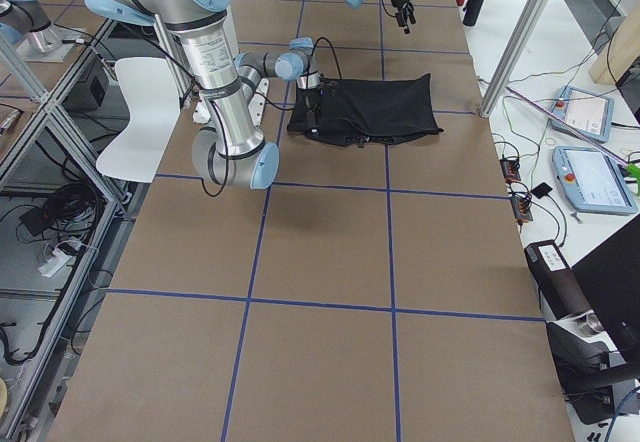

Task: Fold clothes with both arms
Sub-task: 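Move the right gripper to the shirt's side while the left gripper approaches the other side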

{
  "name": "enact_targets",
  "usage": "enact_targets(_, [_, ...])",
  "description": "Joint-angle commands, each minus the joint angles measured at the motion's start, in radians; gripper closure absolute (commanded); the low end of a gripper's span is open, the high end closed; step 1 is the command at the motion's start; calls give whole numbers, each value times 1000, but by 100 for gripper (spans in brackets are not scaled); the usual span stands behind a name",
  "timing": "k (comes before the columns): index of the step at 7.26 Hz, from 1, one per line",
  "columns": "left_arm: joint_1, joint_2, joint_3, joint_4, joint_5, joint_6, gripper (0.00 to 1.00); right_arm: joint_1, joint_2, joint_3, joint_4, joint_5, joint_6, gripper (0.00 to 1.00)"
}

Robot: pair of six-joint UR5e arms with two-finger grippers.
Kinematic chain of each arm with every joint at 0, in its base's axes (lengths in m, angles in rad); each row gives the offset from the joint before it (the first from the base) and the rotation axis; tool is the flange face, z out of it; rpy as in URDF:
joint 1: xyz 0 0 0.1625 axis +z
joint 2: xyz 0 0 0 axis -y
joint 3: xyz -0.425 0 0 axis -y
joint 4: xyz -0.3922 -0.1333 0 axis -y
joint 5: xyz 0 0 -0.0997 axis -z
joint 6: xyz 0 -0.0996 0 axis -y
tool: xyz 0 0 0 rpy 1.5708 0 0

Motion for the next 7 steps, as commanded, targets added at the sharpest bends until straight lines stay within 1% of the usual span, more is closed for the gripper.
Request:
enact_targets(1, [0, 0, -1, 0, 0, 0, 0, 5, -80, 65, -12, -3, -21, 0])
enact_targets(3, [2, 0, -1, 0, -2, 0, 0, -3, -99, 72, -1, -42, -18, 0])
enact_targets(4, [3, 0, -19, 5, -3, -21, 0, 6, -96, 125, 3, -39, -16, 0])
enact_targets(5, [21, 0, -71, 14, -18, -119, 0, 29, -95, 188, 70, -32, -14, 0])
enact_targets(6, [58, 23, -138, 43, -17, -180, 0, 45, -102, 219, 173, -29, -14, 0])
enact_targets(7, [102, 52, -259, 130, -12, -246, 0, 72, -134, 226, 268, 2, -16, 0])
